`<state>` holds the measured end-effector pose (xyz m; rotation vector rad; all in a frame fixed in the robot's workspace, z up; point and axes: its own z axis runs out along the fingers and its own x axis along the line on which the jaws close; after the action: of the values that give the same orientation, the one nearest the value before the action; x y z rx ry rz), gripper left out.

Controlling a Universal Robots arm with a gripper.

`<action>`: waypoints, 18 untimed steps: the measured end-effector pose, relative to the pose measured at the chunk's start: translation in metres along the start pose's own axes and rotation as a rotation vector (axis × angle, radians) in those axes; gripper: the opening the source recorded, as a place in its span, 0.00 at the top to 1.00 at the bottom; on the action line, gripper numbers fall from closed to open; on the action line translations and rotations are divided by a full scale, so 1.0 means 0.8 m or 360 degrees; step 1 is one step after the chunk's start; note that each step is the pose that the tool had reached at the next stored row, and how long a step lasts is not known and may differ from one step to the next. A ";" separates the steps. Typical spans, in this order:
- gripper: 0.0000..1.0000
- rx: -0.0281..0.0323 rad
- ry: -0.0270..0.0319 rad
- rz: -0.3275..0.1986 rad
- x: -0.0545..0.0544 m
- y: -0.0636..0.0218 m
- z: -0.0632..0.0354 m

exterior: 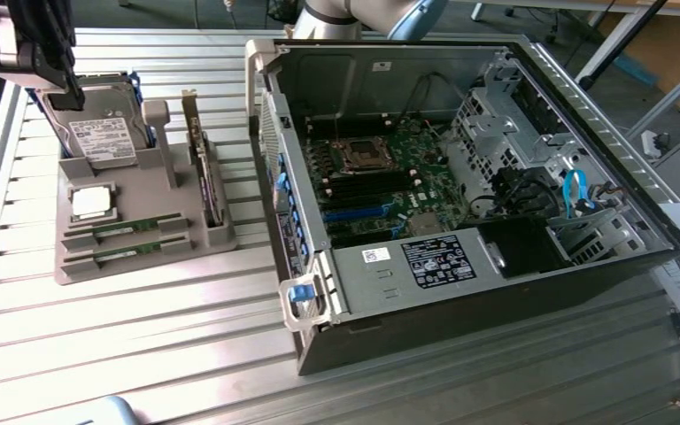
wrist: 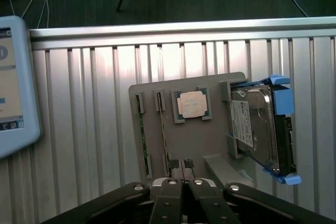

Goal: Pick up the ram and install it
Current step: 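Pick up the ram and move it above insertion slot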

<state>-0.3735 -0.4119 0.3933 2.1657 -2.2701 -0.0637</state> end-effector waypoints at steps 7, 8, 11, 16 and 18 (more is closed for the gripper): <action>0.89 0.00030 -0.00021 -0.0005 0.000 0.000 0.000; 0.89 0.00033 -0.00026 -0.0005 0.000 0.000 0.000; 0.89 0.00032 -0.00026 -0.0005 0.000 0.000 0.000; 0.89 0.00030 -0.00023 -0.0019 0.000 0.000 0.000; 0.89 0.00030 -0.00022 -0.0021 0.000 0.000 0.000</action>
<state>-0.3735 -0.4119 0.3931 2.1824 -2.2576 -0.0632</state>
